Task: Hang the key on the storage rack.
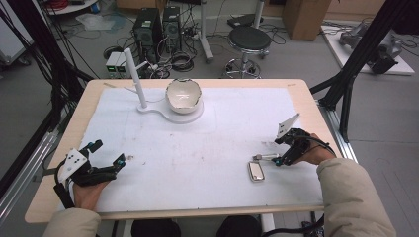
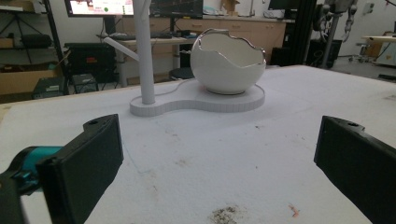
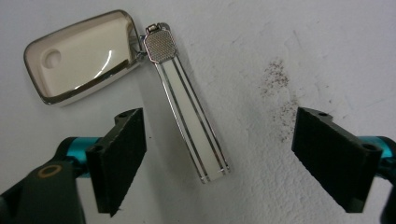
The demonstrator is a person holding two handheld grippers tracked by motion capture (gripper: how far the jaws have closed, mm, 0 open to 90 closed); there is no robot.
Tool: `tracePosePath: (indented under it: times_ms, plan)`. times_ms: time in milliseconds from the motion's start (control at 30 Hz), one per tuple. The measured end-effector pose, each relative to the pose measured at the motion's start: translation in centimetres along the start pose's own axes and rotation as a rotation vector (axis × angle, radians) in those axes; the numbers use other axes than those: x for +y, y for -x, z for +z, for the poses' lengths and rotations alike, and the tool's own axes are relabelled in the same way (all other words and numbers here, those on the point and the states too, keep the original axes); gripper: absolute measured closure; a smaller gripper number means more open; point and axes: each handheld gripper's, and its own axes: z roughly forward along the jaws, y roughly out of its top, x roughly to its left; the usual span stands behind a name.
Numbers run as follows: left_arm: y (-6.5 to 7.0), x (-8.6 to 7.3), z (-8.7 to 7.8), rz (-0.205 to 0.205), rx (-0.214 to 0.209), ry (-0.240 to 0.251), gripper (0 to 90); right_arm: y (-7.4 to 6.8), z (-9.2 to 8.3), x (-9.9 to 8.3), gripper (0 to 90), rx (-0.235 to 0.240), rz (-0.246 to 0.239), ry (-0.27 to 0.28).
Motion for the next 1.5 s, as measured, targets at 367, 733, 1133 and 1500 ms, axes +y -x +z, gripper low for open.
tracePosePath:
  times_ms: [367,733,1133,1500]
  plan:
    - [0.0,0.0,0.0,-0.006,0.0,0.007,1.7,0.2,0.7,-0.1,38.6,0.018,-0.016,-0.083]
    - [0.0,0.0,-0.1,-0.003,0.001,0.012,1.7,0.1,0.6,0.1,65.5,0.016,-0.058,-0.12]
    - [0.0,0.0,-0.1,-0.003,0.001,0.01,1.7,-0.4,0.5,0.5,74.4,0.006,-0.098,-0.117]
    - [-0.2,0.0,-0.2,-0.019,-0.024,0.028,1.7,-1.7,-0.4,1.6,74.6,0.028,-0.088,-0.01]
